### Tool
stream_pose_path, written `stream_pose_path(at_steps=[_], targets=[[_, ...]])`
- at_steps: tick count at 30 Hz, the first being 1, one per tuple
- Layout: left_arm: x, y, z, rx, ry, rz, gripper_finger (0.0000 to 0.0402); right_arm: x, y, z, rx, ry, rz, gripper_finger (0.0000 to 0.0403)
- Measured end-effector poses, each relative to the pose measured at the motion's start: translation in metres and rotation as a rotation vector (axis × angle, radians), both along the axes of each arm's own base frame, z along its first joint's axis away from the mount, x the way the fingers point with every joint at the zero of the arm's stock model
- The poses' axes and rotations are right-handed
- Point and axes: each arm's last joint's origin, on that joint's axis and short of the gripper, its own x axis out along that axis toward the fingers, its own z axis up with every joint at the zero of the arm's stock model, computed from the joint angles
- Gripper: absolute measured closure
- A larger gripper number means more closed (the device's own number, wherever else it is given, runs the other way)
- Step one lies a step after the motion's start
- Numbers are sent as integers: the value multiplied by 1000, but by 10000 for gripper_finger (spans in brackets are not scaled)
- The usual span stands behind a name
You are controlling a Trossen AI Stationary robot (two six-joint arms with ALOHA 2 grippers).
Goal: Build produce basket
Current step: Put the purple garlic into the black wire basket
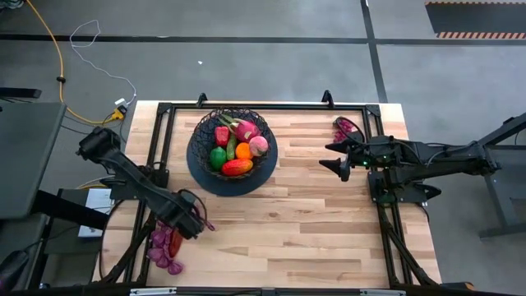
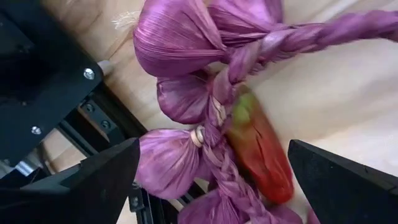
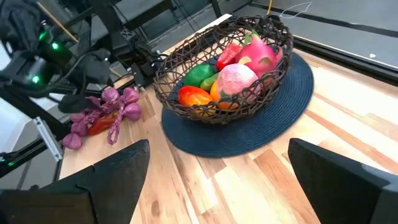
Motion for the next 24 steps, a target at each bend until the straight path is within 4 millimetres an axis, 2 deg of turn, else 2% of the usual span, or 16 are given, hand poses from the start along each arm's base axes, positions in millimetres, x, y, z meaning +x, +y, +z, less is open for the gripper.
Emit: stream_pose_path(at_steps=[3, 10, 20, 24], targets=[[1, -2, -10, -16, 56, -23, 3, 0, 0, 0, -5, 1, -12, 29], [-15, 2, -36, -101, 208, -51, 3, 0, 0, 0, -6, 1, -12, 29], [-13, 0, -38, -169, 174, -114, 5, 0, -1, 0, -12, 0, -36, 29], [-14, 0, -38, -196, 185, -123, 32, 0, -1, 0, -15, 1, -42, 29]])
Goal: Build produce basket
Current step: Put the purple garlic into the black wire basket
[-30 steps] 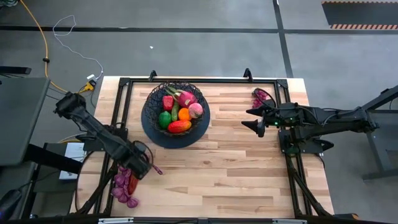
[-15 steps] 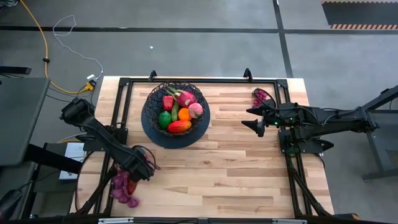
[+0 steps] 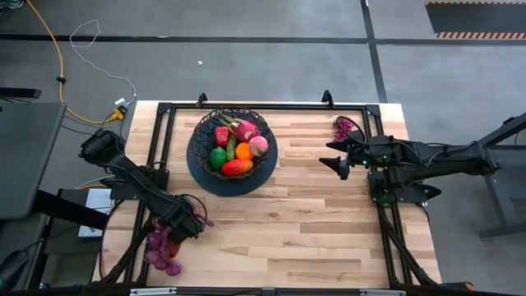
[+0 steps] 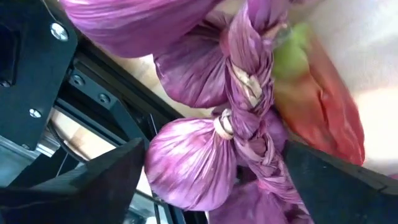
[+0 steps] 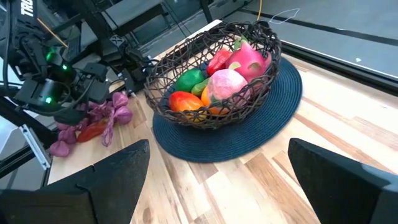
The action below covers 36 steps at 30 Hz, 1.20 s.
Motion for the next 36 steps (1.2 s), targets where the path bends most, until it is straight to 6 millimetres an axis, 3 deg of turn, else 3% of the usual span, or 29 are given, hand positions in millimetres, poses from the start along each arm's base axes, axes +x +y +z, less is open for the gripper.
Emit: stream_pose_path(at_steps=[9, 15, 24, 36], targets=[[2, 3, 0, -39, 8, -13, 134, 0, 0, 0, -1, 0, 0, 29], [8, 16, 10, -79, -37, -35, 147, 0, 0, 0, -1, 0, 0, 29], [19, 48, 64, -25, -224, -30, 147, 0, 0, 0, -1, 1, 0, 29], [36, 94, 169, 179, -736, -1, 147, 0, 0, 0, -1, 1, 0, 29]])
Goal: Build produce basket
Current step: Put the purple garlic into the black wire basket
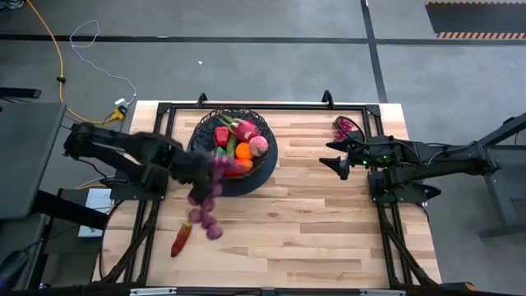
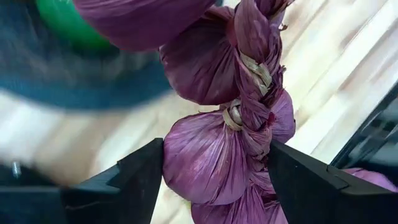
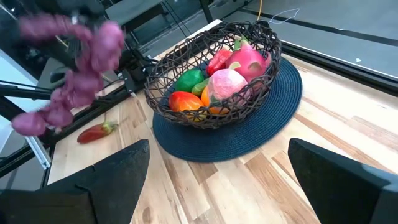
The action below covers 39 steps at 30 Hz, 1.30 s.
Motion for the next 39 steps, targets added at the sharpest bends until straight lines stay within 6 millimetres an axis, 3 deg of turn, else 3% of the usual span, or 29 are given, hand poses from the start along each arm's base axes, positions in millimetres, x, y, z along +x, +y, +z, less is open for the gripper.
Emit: stream_pose_path(at_steps=[6, 12, 19, 25, 32, 39], targets=[[10, 35, 43, 155, -159, 51, 147, 0, 0, 0, 7, 3, -2, 29], [26, 84, 47, 323, -69, 79, 147, 0, 0, -1, 30, -2, -12, 29], [28, 142, 18, 347, 254, 62, 147, -1, 0, -2, 57, 11, -23, 29], [36, 180, -10, 291, 383, 33, 147, -1, 0, -3, 52, 22, -36, 29], [53, 206, -49, 212, 517, 11, 147, -1, -1, -3, 50, 22, -41, 29], [64, 216, -75, 185, 615, -103, 146, -2, -1, -4, 56, 23, -43, 29]])
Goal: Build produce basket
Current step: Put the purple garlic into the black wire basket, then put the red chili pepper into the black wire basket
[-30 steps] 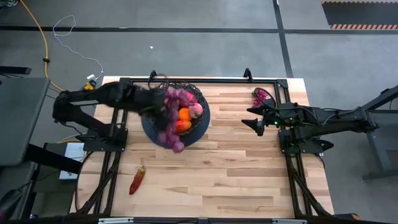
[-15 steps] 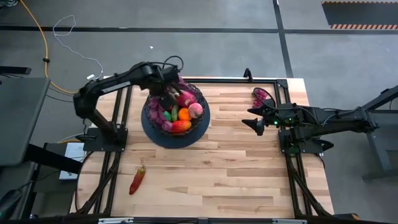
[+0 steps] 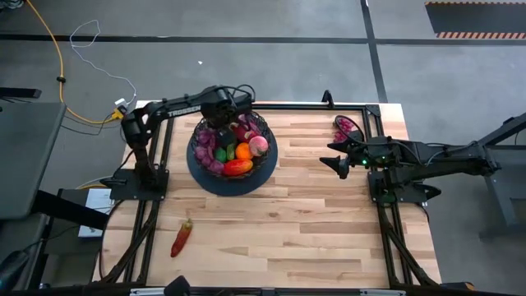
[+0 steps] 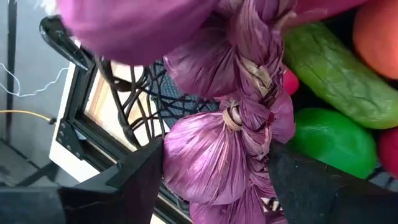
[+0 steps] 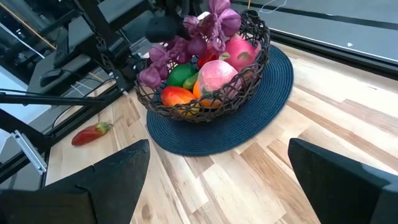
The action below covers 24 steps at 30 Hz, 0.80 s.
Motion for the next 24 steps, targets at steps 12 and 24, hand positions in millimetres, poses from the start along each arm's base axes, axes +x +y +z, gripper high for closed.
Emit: stream_pose_path(at_steps=[12, 24], targets=[[-4, -2, 9, 10, 3, -69, 75, 0, 0, 0, 1, 0, 0, 29], [4, 2, 74, 117, -219, -41, 60, 0, 0, 0, 1, 0, 0, 29]])
